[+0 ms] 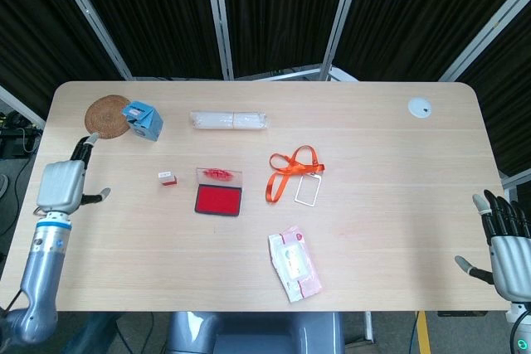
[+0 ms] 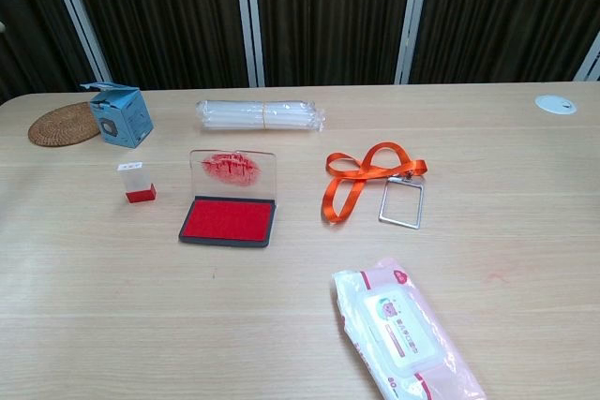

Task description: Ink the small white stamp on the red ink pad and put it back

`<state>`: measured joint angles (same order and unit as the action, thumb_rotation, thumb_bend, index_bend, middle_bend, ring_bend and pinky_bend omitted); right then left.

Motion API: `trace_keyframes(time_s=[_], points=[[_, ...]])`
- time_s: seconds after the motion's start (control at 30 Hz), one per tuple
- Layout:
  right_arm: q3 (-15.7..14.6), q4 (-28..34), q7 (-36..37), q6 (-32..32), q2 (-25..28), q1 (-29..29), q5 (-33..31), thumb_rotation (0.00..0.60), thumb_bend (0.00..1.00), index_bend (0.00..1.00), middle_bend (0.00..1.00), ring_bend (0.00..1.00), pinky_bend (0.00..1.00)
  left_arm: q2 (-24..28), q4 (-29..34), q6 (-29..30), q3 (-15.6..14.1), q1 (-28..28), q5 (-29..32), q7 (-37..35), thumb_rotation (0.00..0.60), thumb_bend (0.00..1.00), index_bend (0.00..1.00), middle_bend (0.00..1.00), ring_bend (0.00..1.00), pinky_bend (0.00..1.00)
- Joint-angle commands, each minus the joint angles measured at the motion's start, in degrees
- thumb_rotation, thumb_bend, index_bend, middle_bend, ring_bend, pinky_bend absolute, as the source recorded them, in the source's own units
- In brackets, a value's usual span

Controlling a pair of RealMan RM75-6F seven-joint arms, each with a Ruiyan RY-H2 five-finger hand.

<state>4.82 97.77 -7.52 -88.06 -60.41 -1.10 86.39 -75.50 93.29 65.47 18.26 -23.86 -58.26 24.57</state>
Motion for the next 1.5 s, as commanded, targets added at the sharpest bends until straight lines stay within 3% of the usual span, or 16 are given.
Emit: trace_keyframes(time_s=[0.03, 0.13, 0.33, 0.7, 1.5], points=[[0.56, -0.47, -0.71, 1.00, -0.22, -0.36, -1.82, 0.600, 0.00, 0.00, 0.00, 0.00, 0.00, -6.37, -8.42, -7.77, 4.07, -7.62, 9.05, 2.52, 0.600, 0.20, 0.25, 0.29, 0.81, 0.84], [0.84, -0.85, -0.82, 2.10, -0.35, -0.54, -3.71, 0.600, 0.00, 0.00, 0.00, 0.00, 0.00, -9.66, -13.10, -9.18, 4.15, -10.54, 11.81, 3.87, 0.600, 0.23, 0.33, 0.34, 0.82, 0.85], [1.22, -1.37, -1.11, 2.94, -0.48, -0.81, -5.47, 0.600, 0.00, 0.00, 0.00, 0.00, 0.00, -15.61, -19.39, -10.31, 4.70, -15.18, 18.64, 6.82, 0.600, 0.24, 0.40, 0.36, 0.83, 0.85], [1.42, -1.92, -0.67, 3.71, -0.26, -0.87, -7.17, 0.600, 0.00, 0.00, 0.00, 0.00, 0.00, -21.32, -25.65, -11.87, 3.09, -18.33, 23.46, 8.14, 0.600, 0.24, 0.43, 0.39, 0.83, 0.85], [1.46, -2.25, 0.17, 4.28, 0.02, -1.20, -8.05, 0.600, 0.00, 0.00, 0.00, 0.00, 0.00, -25.64, -27.91, -9.37, 1.67, -20.17, 26.55, 9.01, 0.600, 0.24, 0.45, 0.48, 0.82, 0.85]])
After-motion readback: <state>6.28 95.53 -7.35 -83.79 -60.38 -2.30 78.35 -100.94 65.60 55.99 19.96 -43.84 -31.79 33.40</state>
